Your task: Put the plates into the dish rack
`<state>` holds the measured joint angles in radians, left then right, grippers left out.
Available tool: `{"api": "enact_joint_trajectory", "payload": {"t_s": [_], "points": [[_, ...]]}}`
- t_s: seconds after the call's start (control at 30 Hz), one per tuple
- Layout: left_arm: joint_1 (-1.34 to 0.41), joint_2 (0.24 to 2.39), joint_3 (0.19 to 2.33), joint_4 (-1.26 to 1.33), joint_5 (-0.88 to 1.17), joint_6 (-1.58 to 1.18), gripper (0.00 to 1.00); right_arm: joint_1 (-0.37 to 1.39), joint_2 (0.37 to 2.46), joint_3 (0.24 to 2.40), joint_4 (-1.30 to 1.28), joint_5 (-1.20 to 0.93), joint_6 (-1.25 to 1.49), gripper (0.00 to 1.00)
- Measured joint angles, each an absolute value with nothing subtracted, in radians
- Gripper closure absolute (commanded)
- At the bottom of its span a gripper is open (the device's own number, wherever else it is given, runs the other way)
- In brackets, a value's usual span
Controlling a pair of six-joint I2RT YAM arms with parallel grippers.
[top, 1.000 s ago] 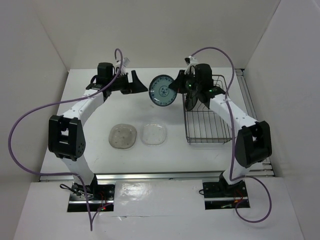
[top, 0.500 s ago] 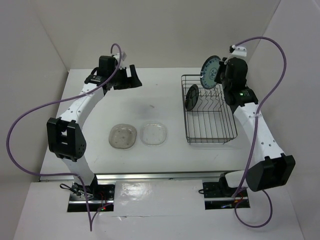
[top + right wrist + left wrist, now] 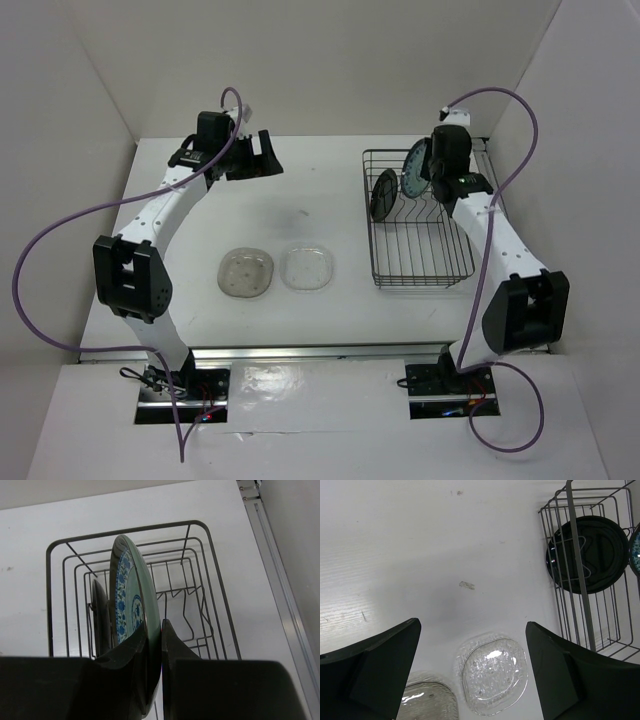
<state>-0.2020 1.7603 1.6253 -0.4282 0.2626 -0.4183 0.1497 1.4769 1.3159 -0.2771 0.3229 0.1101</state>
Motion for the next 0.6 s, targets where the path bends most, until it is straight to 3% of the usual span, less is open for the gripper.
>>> {"api": "enact_joint_trajectory", "payload": {"t_s": [0.6], "points": [[-0.202,1.760,1.625,-0.431,0.279,-0.418,0.00,0.150,1.569,1.271,-0.258,0.307,0.107,0.96]]}}
